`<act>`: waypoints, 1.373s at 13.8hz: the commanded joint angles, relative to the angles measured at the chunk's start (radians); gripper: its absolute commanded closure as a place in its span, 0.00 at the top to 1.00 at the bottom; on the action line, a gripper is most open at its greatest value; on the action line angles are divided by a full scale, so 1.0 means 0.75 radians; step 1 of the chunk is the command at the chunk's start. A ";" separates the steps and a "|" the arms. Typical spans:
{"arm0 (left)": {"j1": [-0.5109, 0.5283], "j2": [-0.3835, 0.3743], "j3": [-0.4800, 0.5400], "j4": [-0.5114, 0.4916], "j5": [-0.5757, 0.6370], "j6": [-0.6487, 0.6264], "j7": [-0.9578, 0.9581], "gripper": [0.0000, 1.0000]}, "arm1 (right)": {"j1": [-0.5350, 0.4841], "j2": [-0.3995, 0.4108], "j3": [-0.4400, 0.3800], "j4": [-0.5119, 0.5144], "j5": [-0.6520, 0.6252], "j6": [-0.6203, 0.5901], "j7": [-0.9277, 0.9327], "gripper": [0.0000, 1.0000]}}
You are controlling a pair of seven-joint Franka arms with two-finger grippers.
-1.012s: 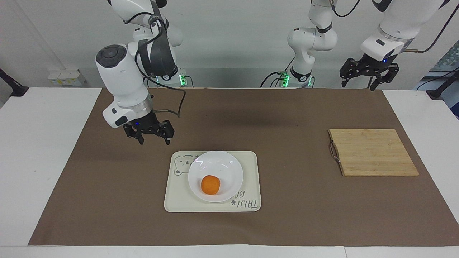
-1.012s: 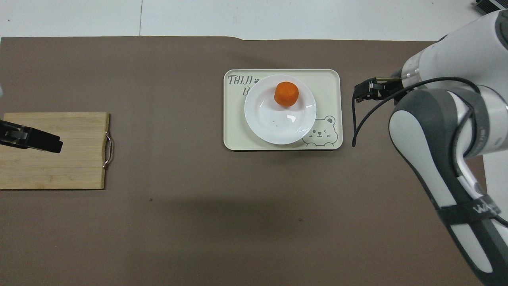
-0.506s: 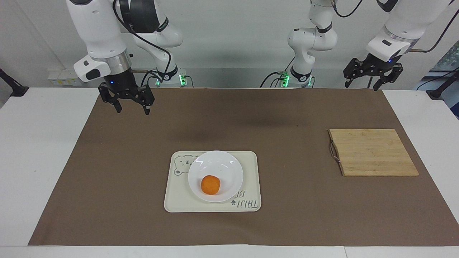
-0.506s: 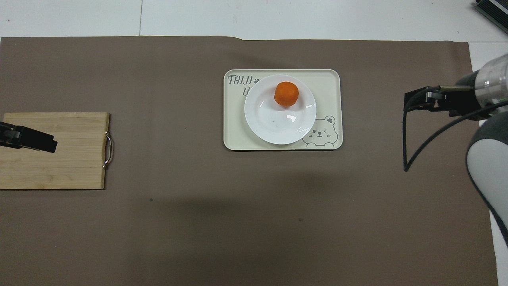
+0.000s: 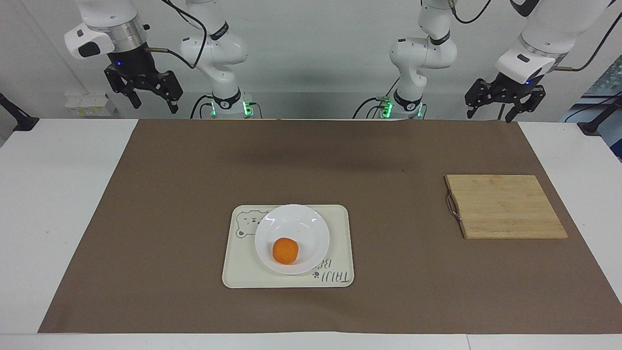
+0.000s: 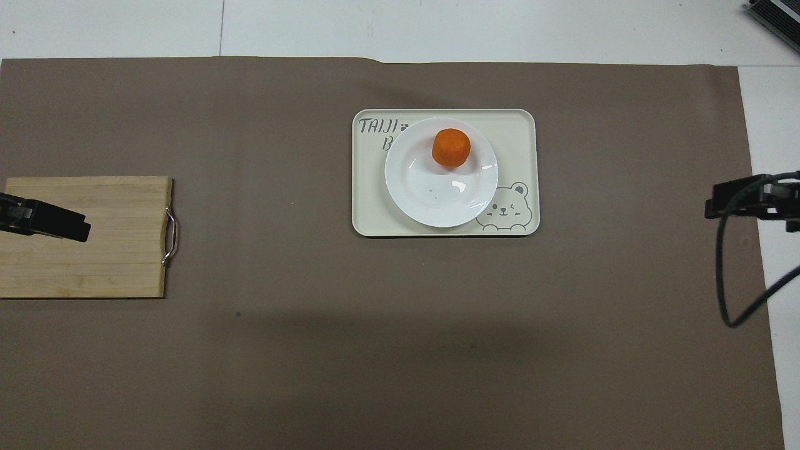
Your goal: Place orange and plate with both arms
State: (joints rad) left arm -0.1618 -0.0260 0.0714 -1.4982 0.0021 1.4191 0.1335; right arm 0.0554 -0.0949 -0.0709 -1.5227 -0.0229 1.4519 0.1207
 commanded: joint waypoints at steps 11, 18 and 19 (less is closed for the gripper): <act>0.015 -0.006 -0.007 -0.003 -0.005 -0.025 0.010 1.00 | -0.006 -0.015 -0.012 -0.105 -0.025 0.038 -0.155 1.00; 0.015 -0.006 -0.011 -0.003 -0.005 -0.021 0.010 1.00 | -0.027 -0.013 -0.016 -0.109 -0.029 0.066 -0.245 1.00; 0.015 -0.006 -0.011 -0.003 -0.005 -0.021 0.010 1.00 | -0.033 -0.015 -0.016 -0.111 -0.029 0.064 -0.243 1.00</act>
State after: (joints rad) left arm -0.1618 -0.0260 0.0704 -1.4982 0.0021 1.4147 0.1335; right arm 0.0466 -0.0926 -0.0850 -1.5810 -0.0243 1.4747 -0.0312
